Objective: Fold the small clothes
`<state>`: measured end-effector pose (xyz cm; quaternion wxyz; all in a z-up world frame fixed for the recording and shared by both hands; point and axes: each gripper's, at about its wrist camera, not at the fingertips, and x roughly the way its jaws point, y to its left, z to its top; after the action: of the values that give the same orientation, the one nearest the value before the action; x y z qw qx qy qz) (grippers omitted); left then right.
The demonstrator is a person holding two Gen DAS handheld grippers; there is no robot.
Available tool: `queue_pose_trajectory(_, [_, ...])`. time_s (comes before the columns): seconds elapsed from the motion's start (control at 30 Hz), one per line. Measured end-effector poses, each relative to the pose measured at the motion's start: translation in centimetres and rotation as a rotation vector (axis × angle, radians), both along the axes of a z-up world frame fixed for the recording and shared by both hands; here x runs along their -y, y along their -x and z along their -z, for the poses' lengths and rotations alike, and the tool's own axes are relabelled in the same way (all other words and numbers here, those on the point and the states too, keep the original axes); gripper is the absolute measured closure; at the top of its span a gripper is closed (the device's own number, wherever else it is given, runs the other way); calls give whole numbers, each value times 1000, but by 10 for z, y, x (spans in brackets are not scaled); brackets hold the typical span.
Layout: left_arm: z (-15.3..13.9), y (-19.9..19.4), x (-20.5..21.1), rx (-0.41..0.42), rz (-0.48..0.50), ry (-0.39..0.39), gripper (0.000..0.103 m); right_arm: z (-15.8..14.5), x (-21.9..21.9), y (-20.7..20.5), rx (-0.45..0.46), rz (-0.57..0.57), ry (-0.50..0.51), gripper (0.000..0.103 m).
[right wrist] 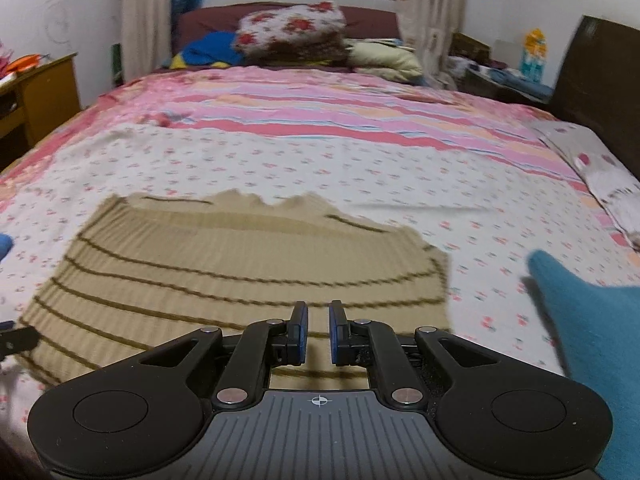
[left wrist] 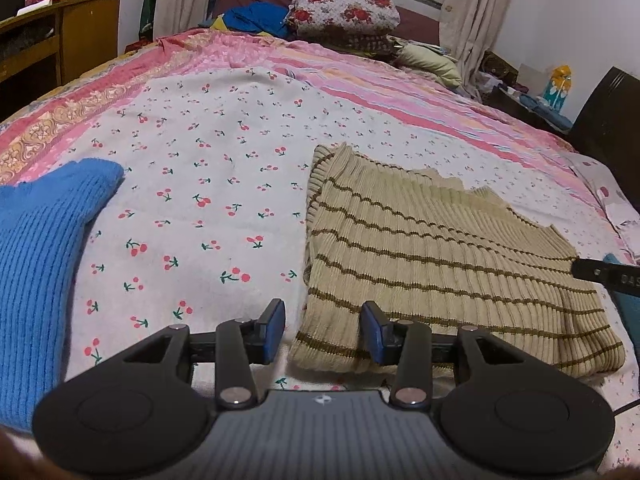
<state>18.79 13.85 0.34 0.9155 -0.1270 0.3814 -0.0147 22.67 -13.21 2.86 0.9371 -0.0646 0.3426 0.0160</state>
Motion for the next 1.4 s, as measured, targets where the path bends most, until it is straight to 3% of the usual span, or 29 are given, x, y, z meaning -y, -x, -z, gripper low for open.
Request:
queue_pose_trajectory(0.43, [3,0,-9,32,14,39,53,13,-8,-23,-36,1,-39,88])
queue_pose_trajectory(0.6, [3,-3,-12,57,10,55,53,18,21,-41,-32,74,-68,79])
queue_pose_trajectory(0.77, [-2,-8,-8,90,44,53,53,27,59,-53,-43,147,-121,79])
queue_pose_trajectory(0.87, [-10,-14,-3,111,57,49,52,27,67,-61,-49,125,-164,78])
queue_pose_trajectory(1.03, [-21,-45,15,128,109,-1,49,23,43,-81,-76,10,-241,69])
queue_pose_trajectory(1.17, [-11,-82,29,46,171,3,47,38,17,-102,-136,-50,-174,62])
queue_pose_trajectory(1.23, [-3,-93,37,18,182,-25,47,49,13,-110,-154,-36,-155,69])
queue_pose_trajectory(1.27, [-1,-94,40,20,187,-45,47,50,11,-109,-135,-43,-140,77])
queue_pose_trajectory(1.3, [0,-95,42,29,190,-66,48,48,10,-108,-127,-55,-133,94])
queue_pose_trajectory(1.33, [0,-95,44,38,190,-74,48,45,11,-106,-122,-62,-153,99])
queue_pose_trajectory(1.4, [-4,-96,43,61,178,-66,49,36,16,-102,-86,-71,-191,99])
